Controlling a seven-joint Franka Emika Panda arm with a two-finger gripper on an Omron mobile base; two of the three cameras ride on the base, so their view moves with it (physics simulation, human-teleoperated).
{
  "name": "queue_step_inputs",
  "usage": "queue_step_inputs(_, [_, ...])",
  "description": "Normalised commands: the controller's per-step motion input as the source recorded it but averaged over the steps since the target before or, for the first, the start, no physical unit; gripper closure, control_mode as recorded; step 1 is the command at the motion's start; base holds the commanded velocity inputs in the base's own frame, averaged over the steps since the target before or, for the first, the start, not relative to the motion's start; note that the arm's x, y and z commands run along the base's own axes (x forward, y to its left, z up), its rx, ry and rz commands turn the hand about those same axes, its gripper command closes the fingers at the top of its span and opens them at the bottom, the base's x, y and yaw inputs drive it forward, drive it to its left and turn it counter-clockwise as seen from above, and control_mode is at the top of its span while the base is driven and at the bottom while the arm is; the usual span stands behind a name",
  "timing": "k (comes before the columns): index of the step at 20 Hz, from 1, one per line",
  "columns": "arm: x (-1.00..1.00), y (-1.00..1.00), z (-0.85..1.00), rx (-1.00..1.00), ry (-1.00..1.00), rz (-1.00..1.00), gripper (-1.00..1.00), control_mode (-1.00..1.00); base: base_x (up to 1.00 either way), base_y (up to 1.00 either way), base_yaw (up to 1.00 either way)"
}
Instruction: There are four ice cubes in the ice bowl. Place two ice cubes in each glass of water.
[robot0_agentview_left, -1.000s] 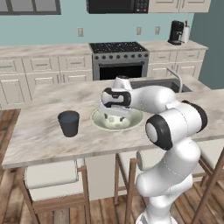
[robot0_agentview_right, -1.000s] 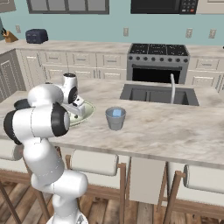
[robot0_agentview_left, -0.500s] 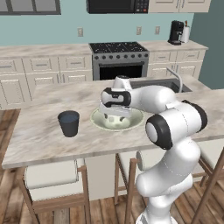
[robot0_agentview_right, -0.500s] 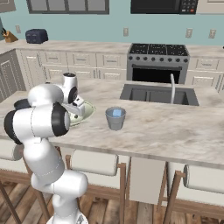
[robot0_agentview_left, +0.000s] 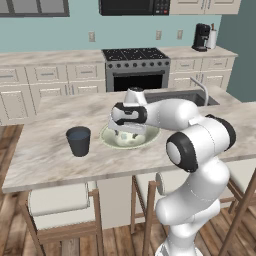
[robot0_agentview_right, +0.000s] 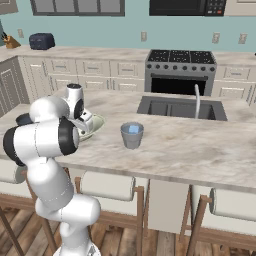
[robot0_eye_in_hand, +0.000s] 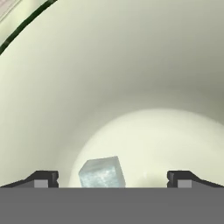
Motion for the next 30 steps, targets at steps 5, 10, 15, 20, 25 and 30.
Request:
queue_step_inputs(5, [0.0, 0.0, 0.0, 0.0, -0.02, 0.0, -1.0, -1.0, 0.0, 0.0, 0.0])
queue_step_inputs(10, [0.0, 0.0, 0.0, 0.0, -0.02, 0.0, -1.0, -1.0, 0.0, 0.0, 0.0])
queue_step_inputs(15, [0.0, 0.0, 0.0, 0.0, -0.01, 0.0, -1.0, -1.0, 0.0, 0.0, 0.0])
queue_step_inputs(20, [0.0, 0.04, -0.03, 0.0, 0.0, 0.0, -1.0, -1.0, 0.0, 0.0, 0.0])
queue_step_inputs(25, [0.01, 0.19, -0.09, 0.0, 0.0, 0.0, 1.0, -1.0, 0.0, 0.0, 0.0])
queue_step_inputs(30, [0.09, 0.2, -0.25, 0.0, 0.0, 0.0, 1.0, -1.0, 0.0, 0.0, 0.0])
